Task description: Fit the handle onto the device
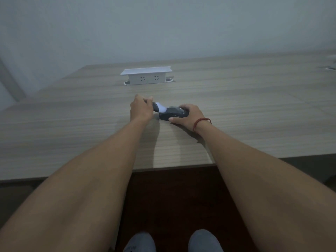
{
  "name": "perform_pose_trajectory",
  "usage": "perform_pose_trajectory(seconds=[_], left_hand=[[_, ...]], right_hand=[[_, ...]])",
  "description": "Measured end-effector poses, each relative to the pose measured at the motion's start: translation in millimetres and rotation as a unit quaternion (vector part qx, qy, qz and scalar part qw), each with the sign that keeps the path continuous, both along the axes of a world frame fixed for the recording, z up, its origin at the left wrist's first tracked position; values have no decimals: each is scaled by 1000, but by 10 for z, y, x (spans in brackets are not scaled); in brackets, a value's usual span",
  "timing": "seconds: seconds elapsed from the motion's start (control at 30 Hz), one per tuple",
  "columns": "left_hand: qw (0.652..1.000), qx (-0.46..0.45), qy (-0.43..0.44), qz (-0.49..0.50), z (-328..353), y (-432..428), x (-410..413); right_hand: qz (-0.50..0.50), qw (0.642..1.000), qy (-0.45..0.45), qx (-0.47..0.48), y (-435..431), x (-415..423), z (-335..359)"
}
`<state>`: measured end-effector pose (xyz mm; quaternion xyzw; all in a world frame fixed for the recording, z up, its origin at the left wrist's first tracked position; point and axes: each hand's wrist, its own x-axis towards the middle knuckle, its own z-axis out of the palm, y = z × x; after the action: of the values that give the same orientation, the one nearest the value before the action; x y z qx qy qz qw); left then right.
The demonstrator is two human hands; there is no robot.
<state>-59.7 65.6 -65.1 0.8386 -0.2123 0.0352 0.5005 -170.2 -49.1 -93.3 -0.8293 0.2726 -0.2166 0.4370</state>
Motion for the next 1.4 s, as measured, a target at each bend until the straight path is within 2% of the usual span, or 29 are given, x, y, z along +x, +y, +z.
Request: perform_pose_trajectory(seconds=[0.13, 0.2, 0.33, 0.43, 0.57, 0.7, 0.8, 0.87, 0.93, 1.07, 1.17, 1.27, 1.4], left_hand=[[1000, 13, 0, -24, -39, -18, -36], [999, 41, -6, -3, -15, 1, -26], [999, 19, -15, -26, -14, 22, -12], [999, 39, -4, -12, -37, 25, -16], [999, -5, 13, -33, -31, 2, -18], [1000, 28, 6, 1, -54, 55, 23], [1000, -28, 13, -4, -47, 80, 40], [999, -37, 25, -15, -58, 62, 12], [999, 1, 20, -25, -105, 39, -2], [998, 54, 3, 12, -154, 46, 43], [999, 13, 12, 35, -130, 56, 34], [998, -33, 40, -31, -148, 33, 20], [999, 13, 26, -22, -164, 24, 91]], right_hand=[[4, 1000, -4, 8, 14, -13, -2], [1, 1000, -6, 7, 0, -9, -5], [-1, 1000, -11, 13, -4, -4, -14], [-5, 1000, -6, 4, -16, 21, -19], [1, 999, 31, -17, -18, 59, -6], [6, 996, 74, -45, -58, 55, 73], [29, 993, 105, -45, -97, 39, 163], [21, 995, 98, -26, -71, 19, 182], [2, 997, 71, 16, -25, 20, 167], [-113, 985, -22, 126, 5, 142, 161], [-167, 982, -9, 91, 68, 215, 124], [-158, 986, 0, 49, 81, 255, 58], [-109, 992, -1, 64, 52, 244, 49]])
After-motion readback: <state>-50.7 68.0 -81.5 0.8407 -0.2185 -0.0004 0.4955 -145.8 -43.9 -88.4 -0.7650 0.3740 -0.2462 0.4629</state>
